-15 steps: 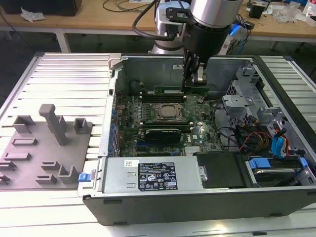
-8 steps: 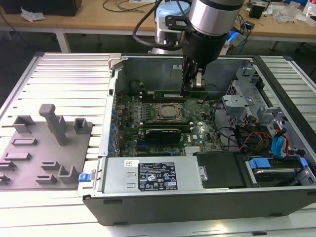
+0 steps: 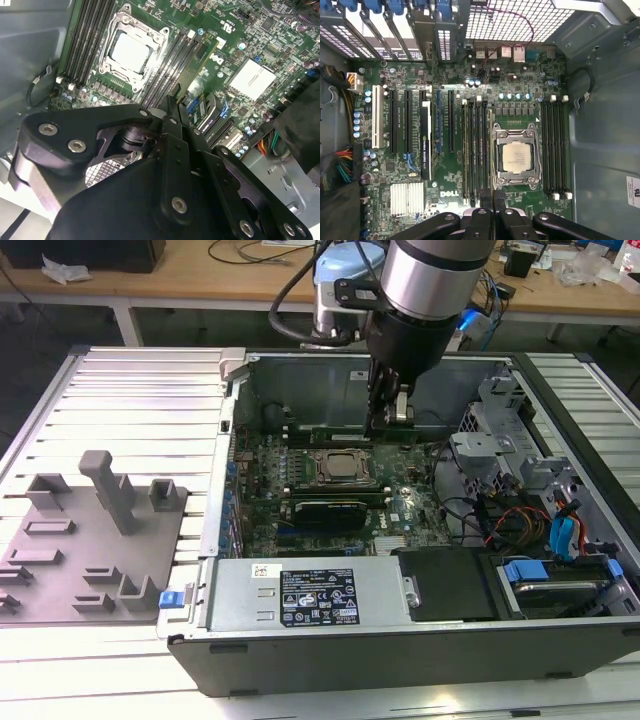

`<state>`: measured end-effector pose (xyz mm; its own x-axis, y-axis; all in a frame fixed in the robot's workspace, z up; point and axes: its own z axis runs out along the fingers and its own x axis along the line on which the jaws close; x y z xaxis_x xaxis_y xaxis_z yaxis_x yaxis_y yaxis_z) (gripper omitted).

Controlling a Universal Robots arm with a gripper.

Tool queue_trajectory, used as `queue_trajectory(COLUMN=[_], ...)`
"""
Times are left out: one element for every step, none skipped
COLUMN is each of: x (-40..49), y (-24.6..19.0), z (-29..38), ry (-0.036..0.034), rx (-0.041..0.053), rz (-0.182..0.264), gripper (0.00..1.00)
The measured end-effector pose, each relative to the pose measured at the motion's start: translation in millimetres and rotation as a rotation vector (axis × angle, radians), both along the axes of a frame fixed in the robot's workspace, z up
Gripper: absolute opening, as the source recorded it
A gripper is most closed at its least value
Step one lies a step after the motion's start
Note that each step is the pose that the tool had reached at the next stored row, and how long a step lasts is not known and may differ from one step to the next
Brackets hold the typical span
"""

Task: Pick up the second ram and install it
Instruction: 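Insert the second ram into the second slot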

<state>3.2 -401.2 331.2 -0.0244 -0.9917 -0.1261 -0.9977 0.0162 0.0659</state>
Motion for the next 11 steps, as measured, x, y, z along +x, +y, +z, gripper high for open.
queue_trajectory(x=[0.0, 0.0, 0.0, 0.0, 0.0, 0.0, 0.0, 0.0, 0.0, 0.0, 0.0], y=[0.0, 0.0, 0.0, 0.0, 0.0, 0.0, 0.0, 0.0, 0.0, 0.0, 0.0], z=[-1.3, -2.0, -2.6, -3.3, -3.8, -4.8, -5.4, -6.5, -7.7, -9.2, -10.6], ry=[0.0, 0.0, -0.0001, 0.0, 0.0, 0.0, 0.0, 0.0, 0.0, 0.0, 0.0], rx=[0.0, 0.0, 0.0, 0.0, 0.0, 0.0001, 0.0001, 0.0, 0.0001, 0.0001, 0.0], rz=[0.0, 0.0, 0.0, 0.0, 0.0, 0.0, 0.0, 0.0, 0.0, 0.0, 0.0], gripper=[0.12, 0.12, 0.12, 0.12, 0.12, 0.12, 0.12, 0.12, 0.12, 0.12, 0.12])
